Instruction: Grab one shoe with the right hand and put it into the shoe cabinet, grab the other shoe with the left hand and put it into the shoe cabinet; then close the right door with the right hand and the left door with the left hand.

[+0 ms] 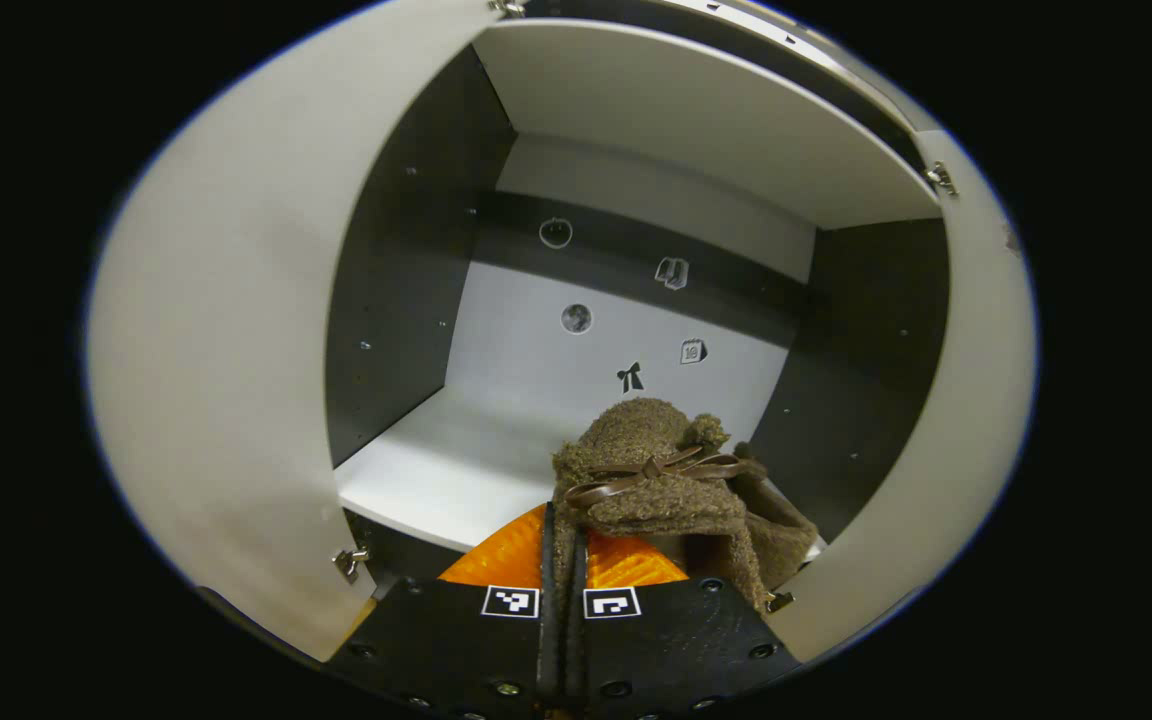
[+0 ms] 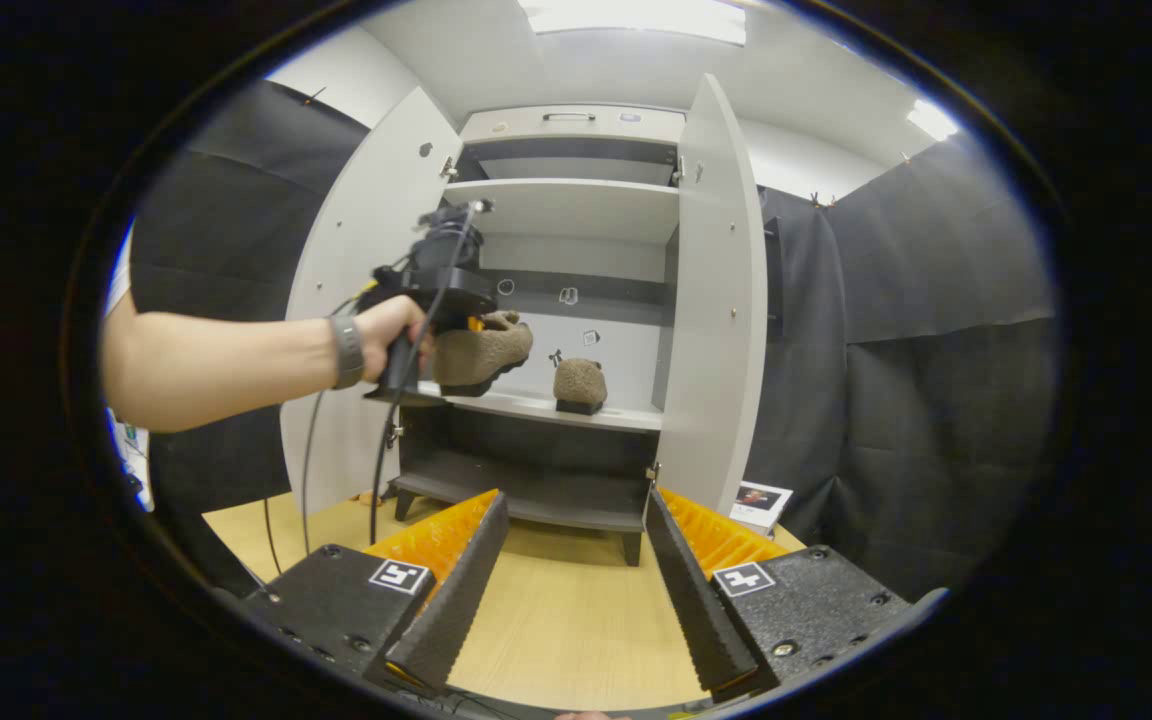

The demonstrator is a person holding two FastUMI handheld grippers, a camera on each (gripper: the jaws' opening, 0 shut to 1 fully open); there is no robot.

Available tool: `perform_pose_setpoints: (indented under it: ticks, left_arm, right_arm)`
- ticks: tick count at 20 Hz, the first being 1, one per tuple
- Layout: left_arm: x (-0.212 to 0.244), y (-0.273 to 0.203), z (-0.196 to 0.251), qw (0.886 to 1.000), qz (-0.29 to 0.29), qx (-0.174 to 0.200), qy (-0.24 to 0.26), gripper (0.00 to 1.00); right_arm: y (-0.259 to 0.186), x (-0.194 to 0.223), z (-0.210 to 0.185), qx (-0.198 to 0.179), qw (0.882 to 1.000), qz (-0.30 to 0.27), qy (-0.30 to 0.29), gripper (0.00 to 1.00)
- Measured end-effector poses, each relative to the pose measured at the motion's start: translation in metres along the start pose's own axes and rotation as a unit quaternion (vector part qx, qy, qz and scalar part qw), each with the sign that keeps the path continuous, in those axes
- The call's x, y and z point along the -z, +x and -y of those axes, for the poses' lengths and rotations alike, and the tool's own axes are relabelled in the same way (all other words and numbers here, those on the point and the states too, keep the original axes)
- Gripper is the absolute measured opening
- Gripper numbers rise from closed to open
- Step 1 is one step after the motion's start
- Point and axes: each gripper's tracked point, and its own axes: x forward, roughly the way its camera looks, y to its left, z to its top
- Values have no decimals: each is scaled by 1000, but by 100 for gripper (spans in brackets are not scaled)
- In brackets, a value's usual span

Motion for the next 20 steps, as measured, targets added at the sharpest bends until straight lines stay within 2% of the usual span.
perform_pose_setpoints:
  ticks: [3, 6, 10, 15, 17, 18, 19, 20]
  left_arm:
    - [-3, 50, -3, 999, -39, -32, 16, 2]
    - [6, 77, -1, 997, -73, -39, 9, 2]
    - [24, 92, -12, 992, -109, -55, 9, 2]
    - [22, 97, -11, 993, -107, -56, 11, 3]
    - [23, 91, -12, 992, -116, -55, 16, 16]
    - [21, 88, -16, 991, -113, -63, 19, 30]
    - [17, 84, -20, 991, -109, -69, 19, 38]
    - [14, 79, -23, 991, -105, -76, 19, 60]
  right_arm:
    - [-2, 6, 2, 3, 1000, -9, 3, 88]
    - [-4, 12, 5, 8, 1000, -18, 7, 89]
    - [-5, 13, 15, 22, 1000, -17, 1, 88]
    - [-1, 24, 18, 21, 999, -32, 11, 89]
    - [0, 22, 17, 19, 999, -28, 12, 89]
    - [0, 21, 17, 19, 999, -25, 12, 89]
    - [0, 20, 17, 18, 1000, -23, 12, 89]
    - [0, 20, 16, 16, 1000, -23, 13, 89]
